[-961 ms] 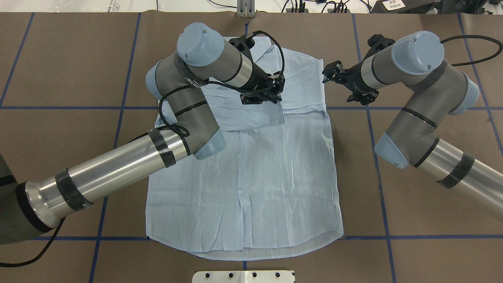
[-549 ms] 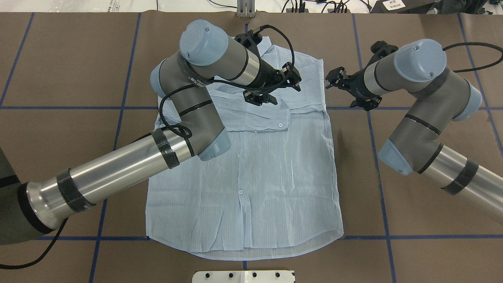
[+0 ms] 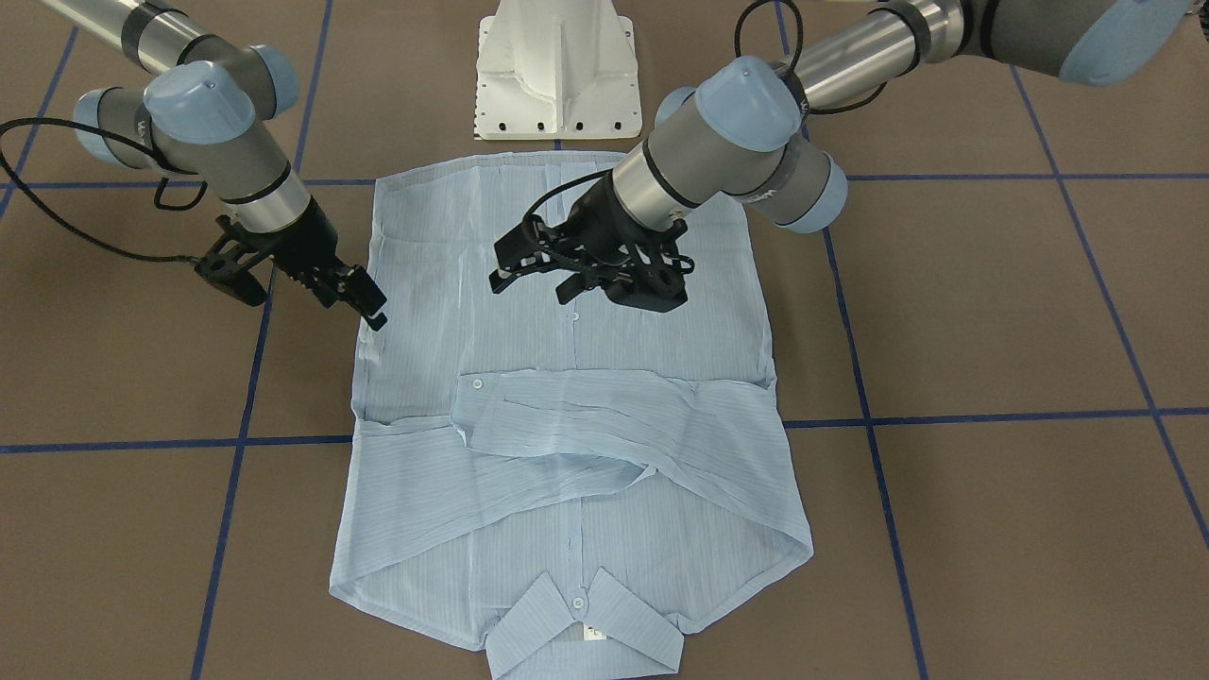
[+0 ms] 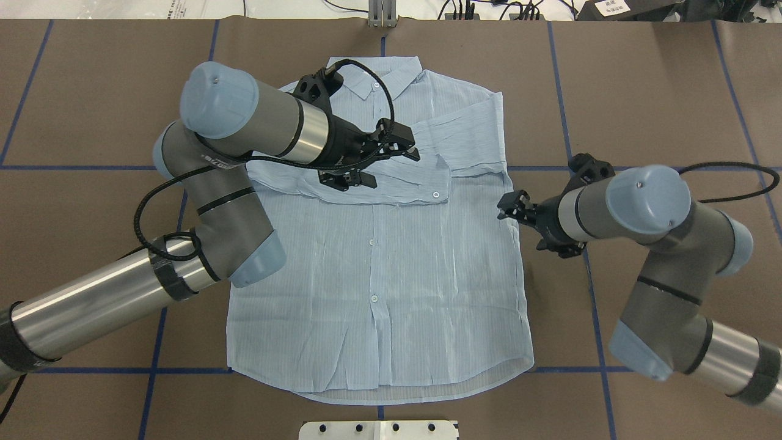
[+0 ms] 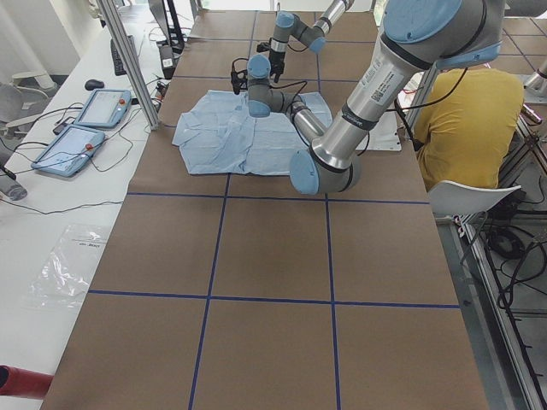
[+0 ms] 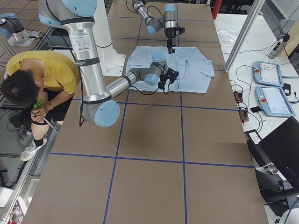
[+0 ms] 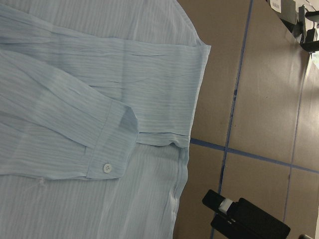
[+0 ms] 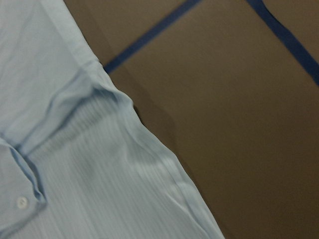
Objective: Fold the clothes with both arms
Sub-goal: 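Fold the other sleeve across the shirt with the left gripper while the right gripper withdraws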
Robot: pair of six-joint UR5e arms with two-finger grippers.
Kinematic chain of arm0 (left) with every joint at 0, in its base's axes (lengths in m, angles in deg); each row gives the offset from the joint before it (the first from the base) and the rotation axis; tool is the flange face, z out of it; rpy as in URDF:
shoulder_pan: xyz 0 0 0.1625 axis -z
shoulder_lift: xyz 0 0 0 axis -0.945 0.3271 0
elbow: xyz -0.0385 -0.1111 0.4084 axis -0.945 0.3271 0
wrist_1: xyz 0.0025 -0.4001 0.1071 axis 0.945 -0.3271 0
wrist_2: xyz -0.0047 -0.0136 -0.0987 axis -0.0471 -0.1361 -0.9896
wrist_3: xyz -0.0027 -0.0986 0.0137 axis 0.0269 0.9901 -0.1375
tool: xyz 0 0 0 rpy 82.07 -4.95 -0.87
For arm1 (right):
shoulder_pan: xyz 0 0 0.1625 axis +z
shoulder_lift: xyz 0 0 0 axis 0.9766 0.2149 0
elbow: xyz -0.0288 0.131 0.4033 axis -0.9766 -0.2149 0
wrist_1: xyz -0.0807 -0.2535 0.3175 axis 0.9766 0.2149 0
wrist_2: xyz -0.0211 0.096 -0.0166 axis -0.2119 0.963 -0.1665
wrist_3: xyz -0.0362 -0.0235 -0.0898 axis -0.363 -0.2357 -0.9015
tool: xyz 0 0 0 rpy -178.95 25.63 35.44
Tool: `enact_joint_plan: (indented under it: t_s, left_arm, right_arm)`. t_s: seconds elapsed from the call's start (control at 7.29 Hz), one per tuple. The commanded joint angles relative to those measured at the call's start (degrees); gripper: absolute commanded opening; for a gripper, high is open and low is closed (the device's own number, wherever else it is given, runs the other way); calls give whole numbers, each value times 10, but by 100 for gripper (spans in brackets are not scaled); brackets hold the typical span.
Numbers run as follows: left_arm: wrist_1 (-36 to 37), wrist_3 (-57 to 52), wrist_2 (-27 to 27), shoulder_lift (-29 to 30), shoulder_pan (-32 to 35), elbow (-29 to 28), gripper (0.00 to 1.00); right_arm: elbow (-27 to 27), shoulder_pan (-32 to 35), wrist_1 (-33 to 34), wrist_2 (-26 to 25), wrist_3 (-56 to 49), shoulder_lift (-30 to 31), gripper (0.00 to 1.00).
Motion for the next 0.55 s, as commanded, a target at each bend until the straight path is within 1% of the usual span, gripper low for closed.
enact_joint_plan:
  t_s: [0.0,0.14,0.27,0.41]
  left_arm:
    - [1,-3,6,-49,4,36,95]
    - [1,-3,6,-52,8,36,95]
    - [1,-3,6,-59,7,36,95]
    - [1,-2,6,-61,8,36,95]
  right_arm:
    - [95,-115,1,-68,80,99,97]
    - [101,-162,12,-97,116,114,96]
    - [115,-201,53,-137,125,113,94]
    - [123,-222,83,-145,135,109,94]
